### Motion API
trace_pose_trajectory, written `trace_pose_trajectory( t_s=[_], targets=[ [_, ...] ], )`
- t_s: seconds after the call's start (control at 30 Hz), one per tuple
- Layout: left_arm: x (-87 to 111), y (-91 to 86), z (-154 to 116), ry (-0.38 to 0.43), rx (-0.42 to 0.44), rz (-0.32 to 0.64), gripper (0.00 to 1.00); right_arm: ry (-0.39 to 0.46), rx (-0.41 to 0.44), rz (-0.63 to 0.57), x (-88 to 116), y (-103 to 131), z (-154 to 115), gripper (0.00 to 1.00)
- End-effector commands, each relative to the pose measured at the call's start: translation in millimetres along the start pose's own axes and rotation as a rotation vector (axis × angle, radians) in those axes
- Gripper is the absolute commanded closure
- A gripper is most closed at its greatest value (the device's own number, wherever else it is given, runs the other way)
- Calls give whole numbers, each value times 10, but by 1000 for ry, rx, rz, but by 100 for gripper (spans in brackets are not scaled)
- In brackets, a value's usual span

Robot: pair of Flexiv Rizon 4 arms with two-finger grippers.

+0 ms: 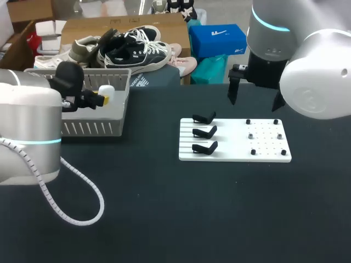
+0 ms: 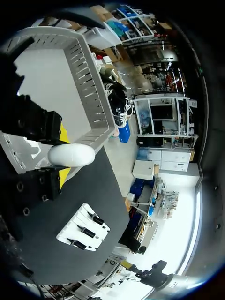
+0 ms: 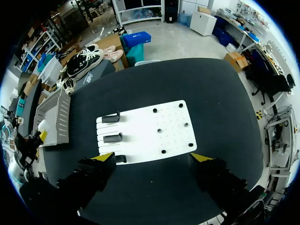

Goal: Pick up each earbud case from the left stands, insert the matching earbuds, close the lid, and place the case in the box.

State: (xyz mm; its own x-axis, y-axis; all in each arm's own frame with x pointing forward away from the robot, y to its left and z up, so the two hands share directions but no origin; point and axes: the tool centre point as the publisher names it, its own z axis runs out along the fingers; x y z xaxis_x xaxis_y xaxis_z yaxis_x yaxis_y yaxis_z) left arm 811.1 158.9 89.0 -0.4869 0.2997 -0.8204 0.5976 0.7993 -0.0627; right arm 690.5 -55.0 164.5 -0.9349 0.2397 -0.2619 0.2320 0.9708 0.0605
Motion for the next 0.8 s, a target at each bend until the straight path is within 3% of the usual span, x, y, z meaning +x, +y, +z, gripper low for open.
trace_pose_trajectory(
  t_s=[0.03, 0.07, 0.1, 0.23, 0.47, 0.8],
  targets=[
    [-42, -31, 15, -3, -113, 20, 18, -9, -1, 3, 29, -17, -4, 0],
    [-59, -49, -3, -4, -110, 27, 4, -9, -1, 3, 29, -17, -4, 0],
    [-63, -55, -7, -6, -109, 29, 0, -9, -1, 3, 29, -17, -4, 0],
    [-120, -145, -115, -16, -122, 66, 0, -9, -1, 3, 29, -17, -4, 0],
    [-254, -464, -339, -118, -79, 108, 0, -9, -1, 3, 29, -17, -4, 0],
    [-325, -1056, -448, -166, 126, 124, 0, -9, -1, 3, 29, -17, -4, 0]
  ],
)
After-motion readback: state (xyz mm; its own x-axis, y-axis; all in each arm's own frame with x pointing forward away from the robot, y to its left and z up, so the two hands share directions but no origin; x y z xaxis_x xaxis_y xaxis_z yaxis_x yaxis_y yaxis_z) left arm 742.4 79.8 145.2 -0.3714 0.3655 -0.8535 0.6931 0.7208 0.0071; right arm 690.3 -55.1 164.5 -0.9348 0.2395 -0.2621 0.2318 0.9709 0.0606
